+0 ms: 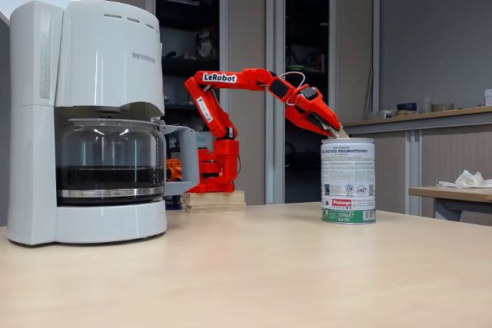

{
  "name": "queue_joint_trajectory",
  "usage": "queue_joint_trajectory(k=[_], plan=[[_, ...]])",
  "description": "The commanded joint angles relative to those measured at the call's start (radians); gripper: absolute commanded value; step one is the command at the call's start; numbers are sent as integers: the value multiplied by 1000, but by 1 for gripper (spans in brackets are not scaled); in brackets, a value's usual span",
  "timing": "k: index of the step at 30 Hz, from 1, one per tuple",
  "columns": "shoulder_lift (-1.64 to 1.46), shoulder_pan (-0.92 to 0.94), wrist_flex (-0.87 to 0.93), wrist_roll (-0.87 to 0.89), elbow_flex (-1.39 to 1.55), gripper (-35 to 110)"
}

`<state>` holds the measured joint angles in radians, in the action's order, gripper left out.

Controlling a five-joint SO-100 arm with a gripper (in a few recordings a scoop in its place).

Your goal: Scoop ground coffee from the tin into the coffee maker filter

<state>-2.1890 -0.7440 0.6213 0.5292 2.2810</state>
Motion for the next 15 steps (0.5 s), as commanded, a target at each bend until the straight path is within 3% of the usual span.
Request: queue_joint_trajectory(k=[1, 15], plan=[[-6, 6, 25, 38, -6, 0], [-89, -11, 31, 81, 92, 8]])
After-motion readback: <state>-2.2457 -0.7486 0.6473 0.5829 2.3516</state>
